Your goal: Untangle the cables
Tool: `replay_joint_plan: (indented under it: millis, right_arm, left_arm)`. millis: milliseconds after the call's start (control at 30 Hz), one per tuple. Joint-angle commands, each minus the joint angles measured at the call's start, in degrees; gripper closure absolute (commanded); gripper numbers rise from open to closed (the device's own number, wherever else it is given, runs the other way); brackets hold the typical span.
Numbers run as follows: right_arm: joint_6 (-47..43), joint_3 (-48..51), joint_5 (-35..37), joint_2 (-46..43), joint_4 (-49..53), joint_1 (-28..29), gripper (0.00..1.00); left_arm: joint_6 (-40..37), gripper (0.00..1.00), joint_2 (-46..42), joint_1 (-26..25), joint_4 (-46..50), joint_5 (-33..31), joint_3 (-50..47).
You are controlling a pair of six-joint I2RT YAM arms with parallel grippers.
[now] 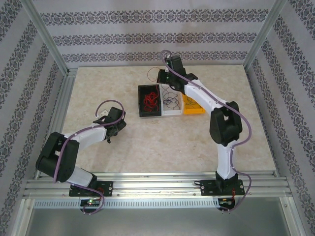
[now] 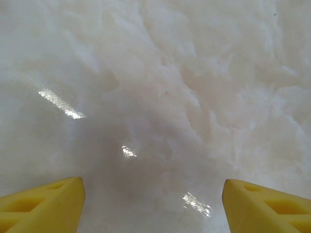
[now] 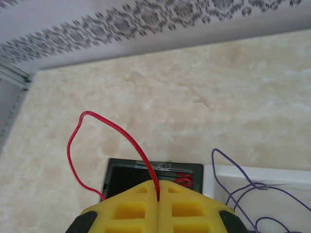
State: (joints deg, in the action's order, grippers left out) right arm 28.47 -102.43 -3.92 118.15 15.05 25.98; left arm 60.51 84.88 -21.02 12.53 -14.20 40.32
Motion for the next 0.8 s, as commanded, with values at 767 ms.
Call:
replay_joint_plan:
  millis: [767]
  right_arm:
    - [-5.0, -2.6, 4.8, 7.4, 7.2, 4.9, 0.91]
  left_arm:
    - [-3.8, 0.23, 4.6, -0.2, 2.1, -0.5, 6.6]
